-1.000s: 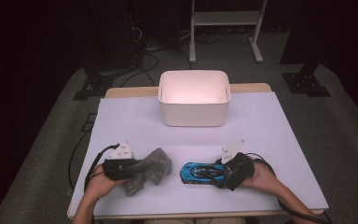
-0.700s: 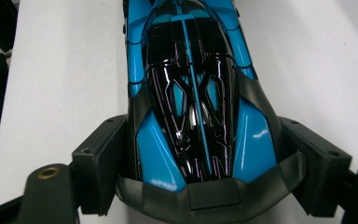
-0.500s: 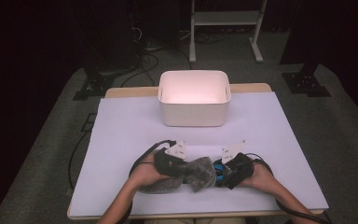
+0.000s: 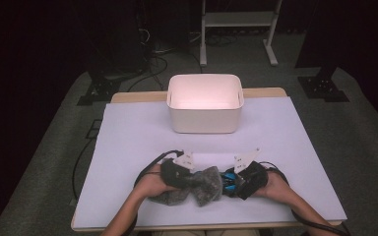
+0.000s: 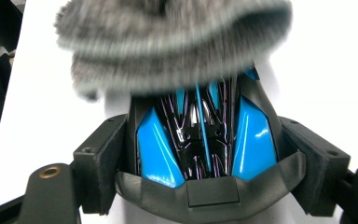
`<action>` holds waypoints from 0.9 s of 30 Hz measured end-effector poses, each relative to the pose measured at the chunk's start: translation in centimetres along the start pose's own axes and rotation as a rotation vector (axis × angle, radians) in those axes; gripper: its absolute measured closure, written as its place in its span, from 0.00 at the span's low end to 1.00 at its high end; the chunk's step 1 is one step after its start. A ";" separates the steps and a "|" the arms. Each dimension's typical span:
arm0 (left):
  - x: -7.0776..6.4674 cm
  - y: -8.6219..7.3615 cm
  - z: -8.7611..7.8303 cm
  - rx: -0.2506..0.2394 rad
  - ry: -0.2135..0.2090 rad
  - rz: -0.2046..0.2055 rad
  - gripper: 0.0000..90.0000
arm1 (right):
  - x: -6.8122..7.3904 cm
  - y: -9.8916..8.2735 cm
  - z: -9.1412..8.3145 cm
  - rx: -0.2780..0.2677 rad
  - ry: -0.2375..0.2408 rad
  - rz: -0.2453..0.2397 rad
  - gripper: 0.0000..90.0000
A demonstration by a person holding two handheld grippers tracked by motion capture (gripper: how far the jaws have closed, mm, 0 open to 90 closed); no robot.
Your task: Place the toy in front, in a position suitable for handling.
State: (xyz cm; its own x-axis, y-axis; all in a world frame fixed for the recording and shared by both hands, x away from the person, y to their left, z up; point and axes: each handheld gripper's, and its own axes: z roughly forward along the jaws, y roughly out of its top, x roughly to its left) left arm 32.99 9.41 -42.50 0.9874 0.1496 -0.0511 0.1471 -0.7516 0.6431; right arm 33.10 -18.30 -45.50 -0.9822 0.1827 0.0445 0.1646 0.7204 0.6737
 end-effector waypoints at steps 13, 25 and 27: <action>-0.4 -2.5 -0.6 -0.012 0.007 -0.044 0.84 | 0.6 3.1 2.5 0.062 -0.004 -0.059 0.20; -0.3 -2.9 -2.7 -0.056 0.013 -0.058 0.84 | 0.0 4.1 3.1 0.054 0.064 -0.064 0.28; -0.4 -2.8 -3.1 -0.069 0.014 -0.054 0.84 | 0.4 4.8 3.6 0.054 0.093 -0.089 0.28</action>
State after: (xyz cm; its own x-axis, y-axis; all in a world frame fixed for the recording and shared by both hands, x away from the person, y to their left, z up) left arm 31.98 13.44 -41.98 0.9772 0.1981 -0.0764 0.1952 -0.6960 0.6910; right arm 33.77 -12.37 -44.94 -0.9968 0.0557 0.0567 0.0790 0.7667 0.6372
